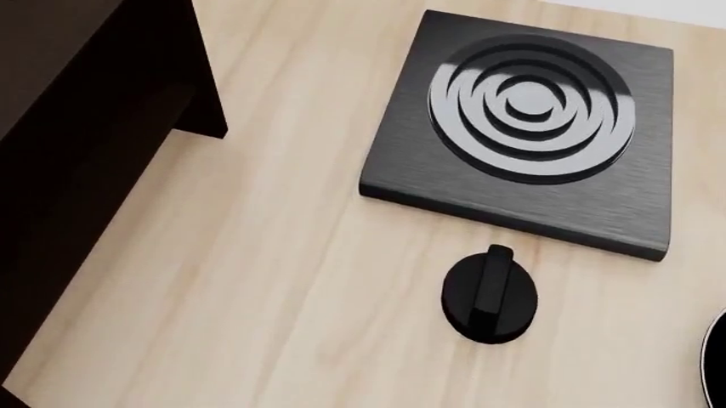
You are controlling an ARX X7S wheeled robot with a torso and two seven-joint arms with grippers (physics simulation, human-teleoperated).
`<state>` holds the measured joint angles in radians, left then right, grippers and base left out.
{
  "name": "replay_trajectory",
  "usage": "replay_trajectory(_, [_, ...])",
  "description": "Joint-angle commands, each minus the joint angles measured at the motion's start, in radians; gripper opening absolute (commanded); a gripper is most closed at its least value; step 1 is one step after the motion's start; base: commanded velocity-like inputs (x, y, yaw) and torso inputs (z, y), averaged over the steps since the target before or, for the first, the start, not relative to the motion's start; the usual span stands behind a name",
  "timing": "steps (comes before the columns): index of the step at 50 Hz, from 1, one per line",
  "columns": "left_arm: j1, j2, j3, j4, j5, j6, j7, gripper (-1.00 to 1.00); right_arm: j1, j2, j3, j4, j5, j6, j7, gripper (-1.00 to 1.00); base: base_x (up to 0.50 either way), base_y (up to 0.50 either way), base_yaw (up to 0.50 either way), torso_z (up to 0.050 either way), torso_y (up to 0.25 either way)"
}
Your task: Put the frying pan under the cabinet shelf.
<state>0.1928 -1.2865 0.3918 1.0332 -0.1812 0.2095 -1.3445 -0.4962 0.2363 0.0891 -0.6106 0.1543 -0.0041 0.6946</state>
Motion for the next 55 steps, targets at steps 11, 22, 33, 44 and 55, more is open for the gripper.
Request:
replay_trajectory(11, [-0.088, -0.098, 0.106, 0.013, 0.01, 0.036, -0.088, 1.0, -0.003, -0.026, 0.009, 0.124, 0.079, -0.047, -0.001, 1.0, 0.0, 0.0, 0.0, 0.0, 0.0])
replay_trajectory(22, [-0.151, -0.113, 0.18, 0.013, 0.011, 0.035, -0.114, 1.0, 0.058, -0.008, -0.019, 0.188, 0.141, 0.007, -0.038, 1.0, 0.0, 0.0, 0.0, 0.0, 0.0])
replay_trajectory(33, [-0.212, -0.091, 0.248, 0.012, 0.022, 0.002, -0.108, 1.0, 0.086, -0.02, 0.038, 0.355, 0.265, -0.045, -0.087, 1.0, 0.0, 0.0, 0.0, 0.0, 0.0])
replay_trajectory(44, [-0.245, -0.112, 0.289, 0.013, 0.022, 0.006, -0.13, 1.0, 0.097, 0.002, 0.049, 0.335, 0.274, -0.01, -0.062, 1.0, 0.0, 0.0, 0.0, 0.0, 0.0])
replay_trajectory(55, [-0.269, -0.137, 0.348, 0.013, 0.054, 0.021, -0.167, 1.0, 0.172, 0.024, 0.012, 0.386, 0.283, 0.035, -0.086, 1.0, 0.0, 0.0, 0.0, 0.0, 0.0])
